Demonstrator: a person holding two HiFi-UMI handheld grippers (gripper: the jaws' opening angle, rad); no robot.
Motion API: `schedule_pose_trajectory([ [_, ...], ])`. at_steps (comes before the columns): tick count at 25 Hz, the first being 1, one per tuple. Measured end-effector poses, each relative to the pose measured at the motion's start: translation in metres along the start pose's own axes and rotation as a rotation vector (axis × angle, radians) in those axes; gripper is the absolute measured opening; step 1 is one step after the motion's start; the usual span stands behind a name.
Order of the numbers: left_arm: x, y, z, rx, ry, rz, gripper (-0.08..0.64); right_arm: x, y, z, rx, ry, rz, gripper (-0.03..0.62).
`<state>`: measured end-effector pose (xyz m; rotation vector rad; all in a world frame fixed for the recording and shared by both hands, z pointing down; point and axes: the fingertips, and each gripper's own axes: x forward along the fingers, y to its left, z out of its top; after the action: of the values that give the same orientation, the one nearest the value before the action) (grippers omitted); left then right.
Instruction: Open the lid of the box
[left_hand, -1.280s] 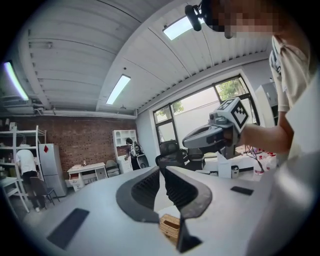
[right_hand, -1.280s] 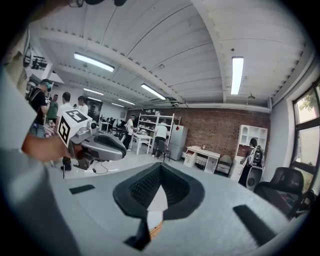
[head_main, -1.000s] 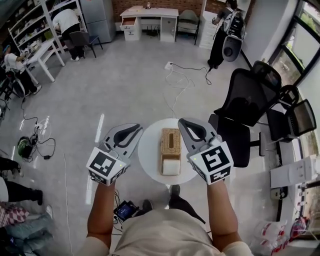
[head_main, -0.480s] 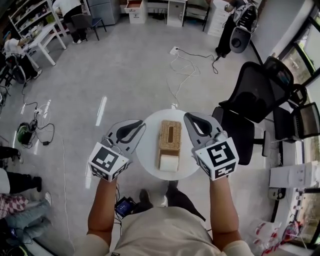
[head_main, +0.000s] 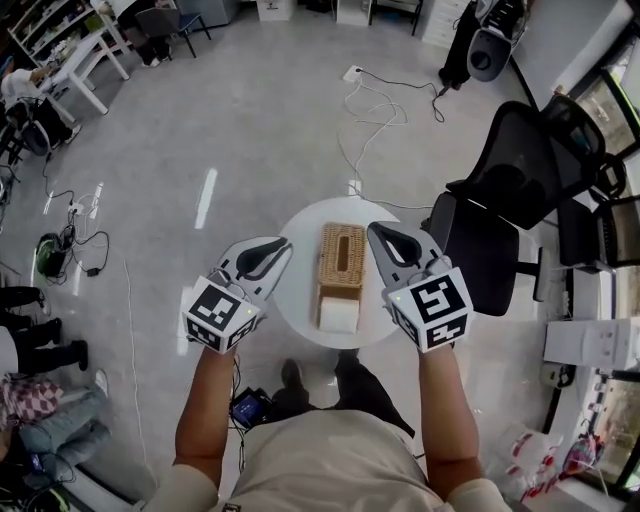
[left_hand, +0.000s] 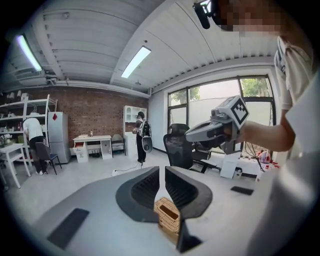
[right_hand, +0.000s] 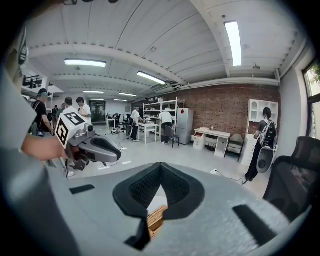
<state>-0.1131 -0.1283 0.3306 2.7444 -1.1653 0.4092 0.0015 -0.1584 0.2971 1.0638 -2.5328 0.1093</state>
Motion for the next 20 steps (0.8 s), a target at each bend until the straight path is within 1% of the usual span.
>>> schedule_pose_trajectory([
  [5,0.016,-0.019,-0.041,-0.074,0.054,-0.052,0.035,0.003,-0.004,-0.049,0.074,0.057,0.005,-0.007],
  [7,0.02,-0.026,-0.049,-0.087,0.066,-0.065,0.035,0.001,-0.01,-0.058,0.11,0.055,0.001,-0.007],
  [9,0.021,-0.027,-0.05,-0.098,0.068,-0.067,0.035,0.001,-0.016,-0.06,0.124,0.05,-0.004,-0.006],
  [14,0.022,0.001,-0.05,-0.103,0.073,-0.036,0.035,0.014,-0.029,-0.055,0.109,0.048,-0.016,-0.006],
  [20,0.035,0.024,-0.071,-0.119,0.101,-0.028,0.035,0.037,-0.044,-0.073,0.109,0.077,-0.029,-0.006],
])
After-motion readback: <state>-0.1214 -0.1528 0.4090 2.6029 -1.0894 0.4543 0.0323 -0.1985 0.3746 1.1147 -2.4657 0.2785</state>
